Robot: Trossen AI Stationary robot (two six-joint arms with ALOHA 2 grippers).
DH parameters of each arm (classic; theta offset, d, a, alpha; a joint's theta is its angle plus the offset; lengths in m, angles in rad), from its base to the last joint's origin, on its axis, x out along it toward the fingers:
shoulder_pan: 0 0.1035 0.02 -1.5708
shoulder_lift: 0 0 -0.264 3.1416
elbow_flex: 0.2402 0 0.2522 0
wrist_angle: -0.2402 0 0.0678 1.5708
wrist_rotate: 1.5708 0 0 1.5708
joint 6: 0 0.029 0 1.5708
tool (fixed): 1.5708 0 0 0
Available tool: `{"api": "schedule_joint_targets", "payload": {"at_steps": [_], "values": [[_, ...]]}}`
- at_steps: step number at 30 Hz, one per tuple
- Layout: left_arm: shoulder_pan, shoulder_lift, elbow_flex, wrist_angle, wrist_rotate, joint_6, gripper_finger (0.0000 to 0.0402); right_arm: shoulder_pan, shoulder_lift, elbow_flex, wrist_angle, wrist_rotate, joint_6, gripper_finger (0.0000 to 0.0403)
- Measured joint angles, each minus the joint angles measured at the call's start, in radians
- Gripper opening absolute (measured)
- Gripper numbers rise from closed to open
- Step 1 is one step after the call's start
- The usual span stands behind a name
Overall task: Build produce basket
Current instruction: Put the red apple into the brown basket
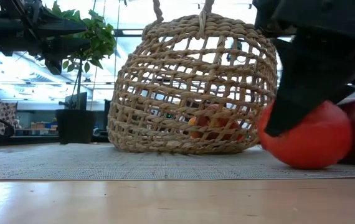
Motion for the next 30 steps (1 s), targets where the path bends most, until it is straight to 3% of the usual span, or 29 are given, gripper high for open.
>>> {"api": "schedule_joint_targets", "payload": {"at_steps": [10, 16, 21, 30], "values": [[0.000, 0.000, 0.000, 0.000, 0.000, 0.000, 0.0160, 0.000, -0.037, 0.113, -0.202, 0.048, -0.057, 0.0343], [0.000, 0.000, 0.000, 0.000, 0.000, 0.000, 0.0160, 0.010, -0.159, 0.160, -0.266, 0.068, -0.144, 0.0343], [0.000, 0.000, 0.000, 0.000, 0.000, 0.000, 0.0160, 0.011, -0.293, 0.163, -0.258, 0.139, -0.243, 0.0343], [0.000, 0.000, 0.000, 0.000, 0.000, 0.000, 0.0160, -0.013, -0.481, 0.163, -0.129, 0.238, -0.560, 0.0342]]}}
